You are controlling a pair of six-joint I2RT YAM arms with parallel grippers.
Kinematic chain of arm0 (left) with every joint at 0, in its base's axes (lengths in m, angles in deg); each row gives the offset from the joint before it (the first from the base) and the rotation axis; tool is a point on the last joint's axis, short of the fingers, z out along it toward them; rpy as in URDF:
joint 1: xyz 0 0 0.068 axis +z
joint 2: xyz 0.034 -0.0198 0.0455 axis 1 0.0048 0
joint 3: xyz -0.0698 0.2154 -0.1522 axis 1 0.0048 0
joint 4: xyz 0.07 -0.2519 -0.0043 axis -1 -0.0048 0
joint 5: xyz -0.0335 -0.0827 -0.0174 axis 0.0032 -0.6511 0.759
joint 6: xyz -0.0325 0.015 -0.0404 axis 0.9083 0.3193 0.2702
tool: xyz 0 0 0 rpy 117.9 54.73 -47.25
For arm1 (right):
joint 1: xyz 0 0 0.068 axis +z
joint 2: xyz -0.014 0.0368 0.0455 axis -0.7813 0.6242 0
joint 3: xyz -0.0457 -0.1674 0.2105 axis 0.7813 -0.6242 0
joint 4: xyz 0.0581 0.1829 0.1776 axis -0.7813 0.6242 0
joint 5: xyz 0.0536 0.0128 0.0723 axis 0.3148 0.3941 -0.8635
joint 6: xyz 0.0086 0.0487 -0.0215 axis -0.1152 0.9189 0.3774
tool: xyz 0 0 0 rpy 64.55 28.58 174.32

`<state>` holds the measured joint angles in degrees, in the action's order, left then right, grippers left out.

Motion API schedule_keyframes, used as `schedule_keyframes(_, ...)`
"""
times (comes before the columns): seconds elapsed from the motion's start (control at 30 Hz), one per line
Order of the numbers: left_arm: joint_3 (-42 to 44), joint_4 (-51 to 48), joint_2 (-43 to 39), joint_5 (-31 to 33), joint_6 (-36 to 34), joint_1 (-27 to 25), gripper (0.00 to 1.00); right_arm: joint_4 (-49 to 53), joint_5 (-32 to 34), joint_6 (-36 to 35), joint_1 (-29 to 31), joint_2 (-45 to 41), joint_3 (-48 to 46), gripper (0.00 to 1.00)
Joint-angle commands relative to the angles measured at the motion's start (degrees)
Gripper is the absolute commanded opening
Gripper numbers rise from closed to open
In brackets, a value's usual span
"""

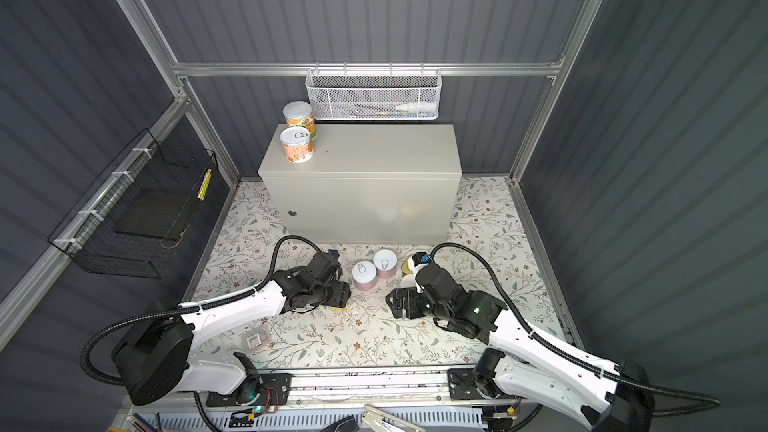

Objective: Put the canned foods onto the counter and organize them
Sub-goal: 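Grasp the yellow-print can with the left gripper and lift it toward the right gripper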

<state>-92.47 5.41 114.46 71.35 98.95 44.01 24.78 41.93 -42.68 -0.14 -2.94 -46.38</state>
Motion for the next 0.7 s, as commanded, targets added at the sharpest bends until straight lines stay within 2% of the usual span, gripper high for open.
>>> schedule_keyframes(0.0,-4.3,-2.6,-3.3,-1.8,0.2,-0.3,0.62,-5.2,4.5,-5.1,2.6,-2.0,-1.3,0.99)
schedule_keyframes(0.3,-11.5,-9.4,-8.4,-7.7,1.7,-0.3,0.59,-16.0,9.0,-16.7,9.3,-4.8,-4.2,0.99)
schedule_keyframes(0.5,-18.7,-16.3,-7.4,-11.7,0.0,-0.3,0.57,-21.8,10.4,-20.6,11.6,-5.4,-4.7,0.99)
schedule_keyframes(0.67,-20.6,-15.5,-8.4,-16.4,0.7,-0.3,0.57,-22.4,10.8,-23.4,13.4,-4.0,-3.2,0.99)
